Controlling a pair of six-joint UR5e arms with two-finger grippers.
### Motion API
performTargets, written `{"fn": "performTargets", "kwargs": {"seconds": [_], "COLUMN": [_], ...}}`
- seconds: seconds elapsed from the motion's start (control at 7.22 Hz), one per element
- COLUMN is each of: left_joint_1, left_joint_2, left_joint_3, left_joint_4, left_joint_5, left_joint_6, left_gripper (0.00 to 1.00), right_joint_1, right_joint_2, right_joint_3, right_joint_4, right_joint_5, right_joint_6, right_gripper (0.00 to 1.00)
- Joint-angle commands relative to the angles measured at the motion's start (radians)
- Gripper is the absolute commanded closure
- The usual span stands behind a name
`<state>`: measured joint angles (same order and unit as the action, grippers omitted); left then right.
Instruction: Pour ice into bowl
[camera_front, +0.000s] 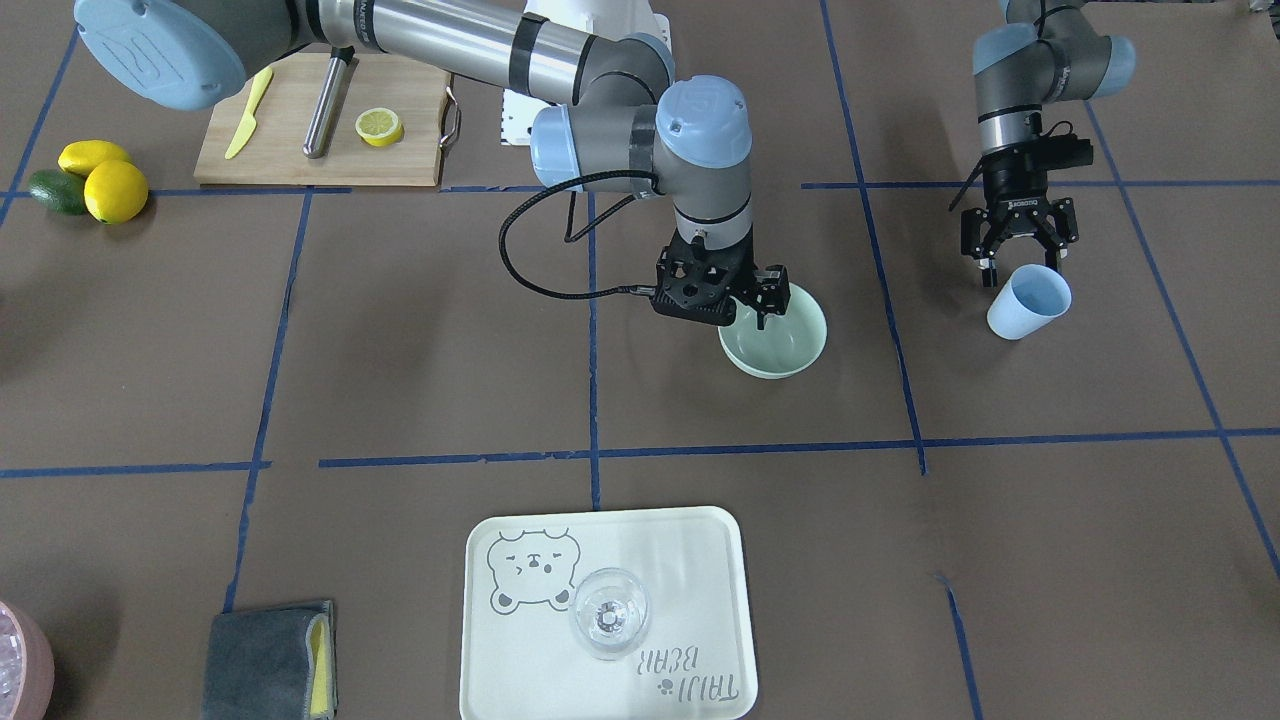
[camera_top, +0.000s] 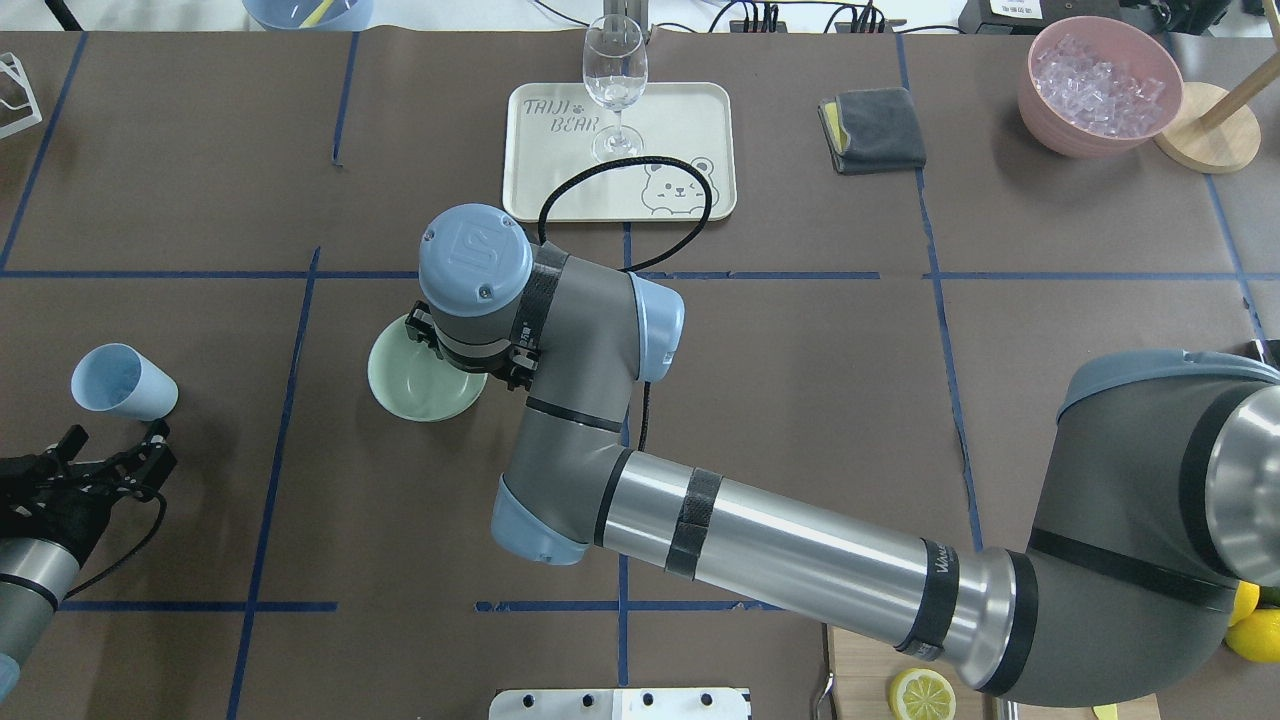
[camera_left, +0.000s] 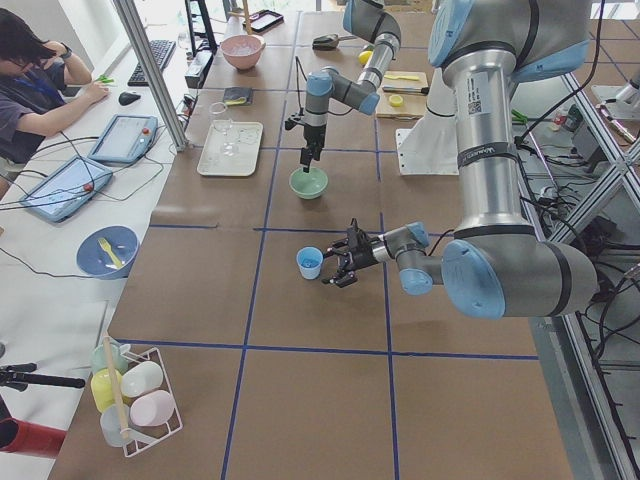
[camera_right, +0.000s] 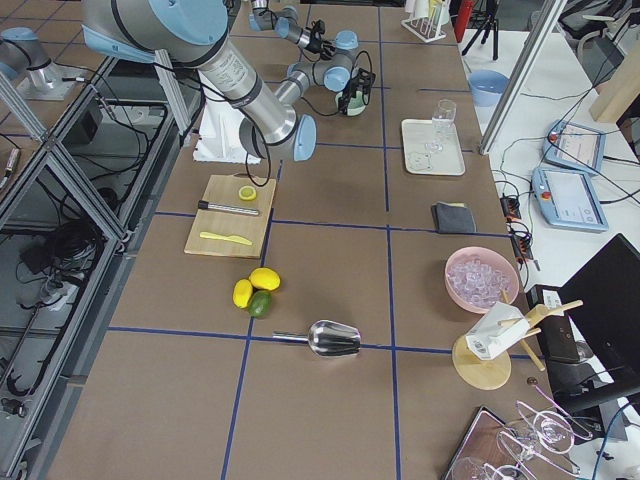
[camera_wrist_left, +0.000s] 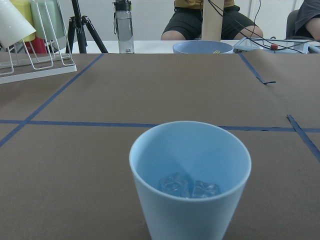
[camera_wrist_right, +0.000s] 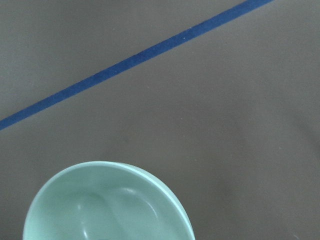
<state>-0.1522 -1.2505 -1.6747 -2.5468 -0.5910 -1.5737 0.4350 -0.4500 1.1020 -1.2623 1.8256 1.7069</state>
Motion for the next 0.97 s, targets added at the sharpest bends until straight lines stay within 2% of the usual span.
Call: {"fn": "performTargets", "kwargs": {"seconds": [0.0, 0.42, 0.83], "left_joint_1": [-0.023, -0.059, -0.131], "left_joint_2": [-0.006, -0.121, -0.126], "left_joint_3": [0.007, 0.11, 0.151], "left_joint_4": [0.002, 0.0, -0.16], "left_joint_5": [-0.013, -0.029, -0.05], "left_joint_6": [0.0, 0.021, 0.179], "left_gripper": [0.03, 0.03, 0.03], "right_joint_1": [0.001, 0.01, 0.033], "right_joint_2": [0.001, -0.006, -0.044], "right_joint_3": [0.004, 0.024, 0.083], "right_joint_4": [0.0, -0.006, -0.069], "right_joint_5": [0.0, 0.003, 0.006], "right_joint_6": [0.005, -0.006, -0.035], "right_gripper": [0.0, 0.0, 0.0]}}
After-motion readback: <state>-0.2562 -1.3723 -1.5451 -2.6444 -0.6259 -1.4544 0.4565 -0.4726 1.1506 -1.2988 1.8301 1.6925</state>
